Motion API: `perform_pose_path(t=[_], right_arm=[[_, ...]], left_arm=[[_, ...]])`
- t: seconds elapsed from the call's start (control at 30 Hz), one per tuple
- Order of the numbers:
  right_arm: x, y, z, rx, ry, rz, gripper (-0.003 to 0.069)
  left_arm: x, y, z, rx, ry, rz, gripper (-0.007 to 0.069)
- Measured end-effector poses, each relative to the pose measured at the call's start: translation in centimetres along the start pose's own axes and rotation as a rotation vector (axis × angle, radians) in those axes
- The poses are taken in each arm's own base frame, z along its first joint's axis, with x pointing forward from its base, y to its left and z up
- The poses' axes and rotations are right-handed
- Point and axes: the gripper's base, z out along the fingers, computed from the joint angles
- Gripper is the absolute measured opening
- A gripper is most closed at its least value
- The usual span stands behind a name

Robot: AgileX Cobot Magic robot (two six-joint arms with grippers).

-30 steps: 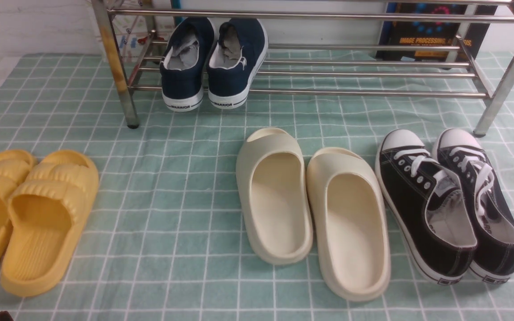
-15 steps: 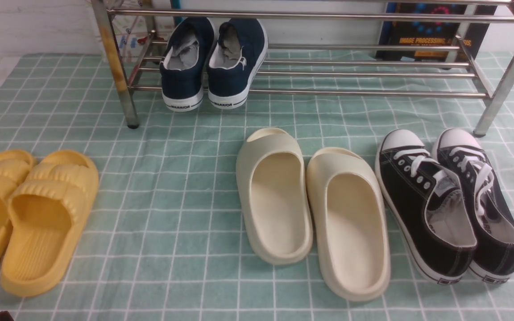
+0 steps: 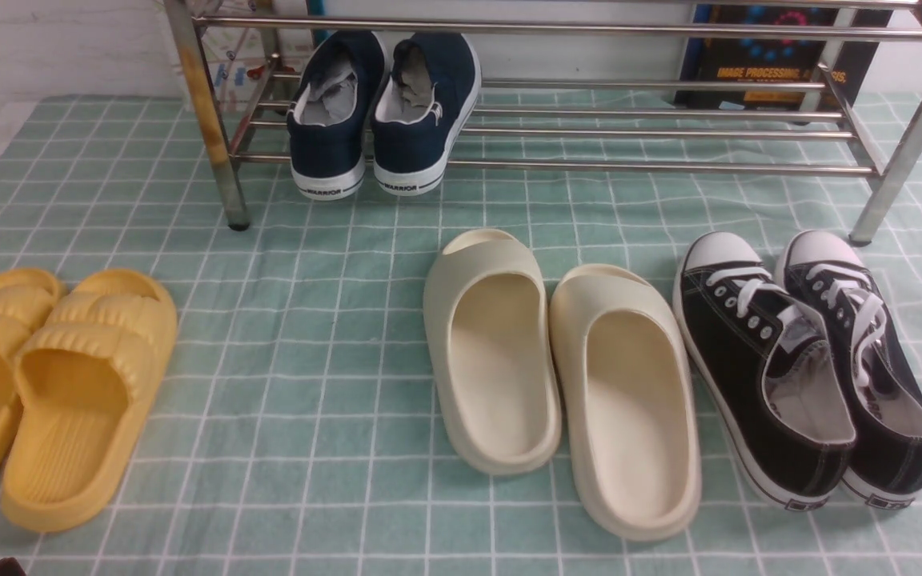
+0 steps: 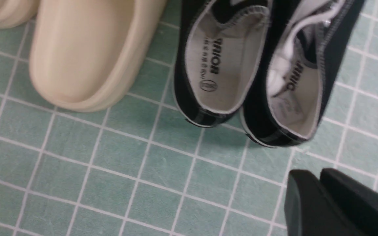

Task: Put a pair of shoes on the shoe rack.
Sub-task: Use the right arm to grab the shoe closest to it, then use the right arm to put a shoe into the shoe rack

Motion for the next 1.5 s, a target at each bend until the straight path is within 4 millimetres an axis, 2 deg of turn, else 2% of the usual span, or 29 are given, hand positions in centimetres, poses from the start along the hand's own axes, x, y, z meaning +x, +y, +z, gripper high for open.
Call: perform_pose_path(t=[0.03, 0.07, 0.13, 0.17, 0.2, 0.27, 0.37, 0.4, 0.47, 0.5, 0.53, 0.63, 0.7, 0.73, 0.8, 0.83, 0.9, 1.07, 1.13, 1.23, 1.37, 1.5], right_arm=[[-1.1, 0.9, 1.5, -0.017, 0.041, -0.036, 0.0213], [-1.3, 1.0, 1.6, -0.018, 0.043, -0.039, 0.0223], [-2.4, 1.7, 3.6, -0.028, 0.076, -0.062, 0.033], [-2.9, 2.0, 5.2, -0.03, 0.108, -0.067, 0.0401], [-3.0, 2.0, 5.4, -0.031, 0.111, -0.069, 0.0409], [-3.5, 2.2, 8.1, -0.029, 0.162, -0.073, 0.0496], [-3.8, 2.4, 10.6, -0.029, 0.202, -0.078, 0.054], [-3.8, 2.5, 11.0, -0.029, 0.21, -0.079, 0.0542], [-3.8, 2.7, 13.0, -0.029, 0.251, -0.08, 0.0542], [-3.8, 2.7, 13.1, -0.03, 0.254, -0.08, 0.0542], [-3.6, 2.8, 14.4, -0.03, 0.292, -0.08, 0.0519], [-3.3, 2.8, 15.6, -0.028, 0.334, -0.082, 0.0457], [-3.1, 2.9, 16.3, -0.028, 0.369, -0.082, 0.0355], [-3.1, 2.9, 16.4, -0.028, 0.375, -0.083, 0.0332], [-3.1, 2.9, 16.4, -0.035, 0.384, -0.076, 0.0208], [-3.2, 3.0, 16.3, -0.04, 0.387, -0.076, 0.0104], [-3.4, 3.1, 15.8, -0.05, 0.385, -0.067, 0.0033], [-4.8, 3.2, 12.9, -0.067, 0.338, -0.056, 0.0022], [-6.0, 3.1, 10.9, -0.063, 0.276, -0.06, 0.0022], [-7.6, 2.7, 9.2, -0.039, 0.219, -0.09, 0.0022], [-9.0, 2.7, 8.3, -0.029, 0.181, -0.101, 0.0022], [-11.5, 2.7, 8.7, -0.013, 0.153, -0.143, 0.0022]], left_arm=[[0.0, 0.0, 0.0, 0.0, 0.0, 0.0, 0.0071], [0.0, 0.0, 0.0, 0.0, 0.0, 0.0, 0.0071], [0.0, 0.0, 0.0, 0.0, 0.0, 0.0, 0.0074], [0.0, 0.0, 0.0, 0.0, 0.0, 0.0, 0.0074], [0.0, 0.0, 0.0, 0.0, 0.0, 0.0, 0.0074], [0.0, 0.0, 0.0, 0.0, 0.0, 0.0, 0.0076], [0.0, 0.0, 0.0, 0.0, 0.0, 0.0, 0.0079], [0.0, 0.0, 0.0, 0.0, 0.0, 0.0, 0.0079], [0.0, 0.0, 0.0, 0.0, 0.0, 0.0, 0.0081], [0.0, 0.0, 0.0, 0.0, 0.0, 0.0, 0.0082], [0.0, 0.0, 0.0, 0.0, 0.0, 0.0, 0.0081], [0.0, 0.0, 0.0, 0.0, 0.0, 0.0, 0.0081], [0.0, 0.0, 0.0, 0.0, 0.0, 0.0, 0.0081], [0.0, 0.0, 0.0, 0.0, 0.0, 0.0, 0.0081], [0.0, 0.0, 0.0, 0.0, 0.0, 0.0, 0.0083], [0.0, 0.0, 0.0, 0.0, 0.0, 0.0, 0.0085], [0.0, 0.0, 0.0, 0.0, 0.0, 0.0, 0.0089], [0.0, 0.0, 0.0, 0.0, 0.0, 0.0, 0.0092], [0.0, 0.0, 0.0, 0.0, 0.0, 0.0, 0.0093], [0.0, 0.0, 0.0, 0.0, 0.0, 0.0, 0.0097], [0.0, 0.0, 0.0, 0.0, 0.0, 0.0, 0.0099], [0.0, 0.0, 0.0, 0.0, 0.0, 0.0, 0.0101]])
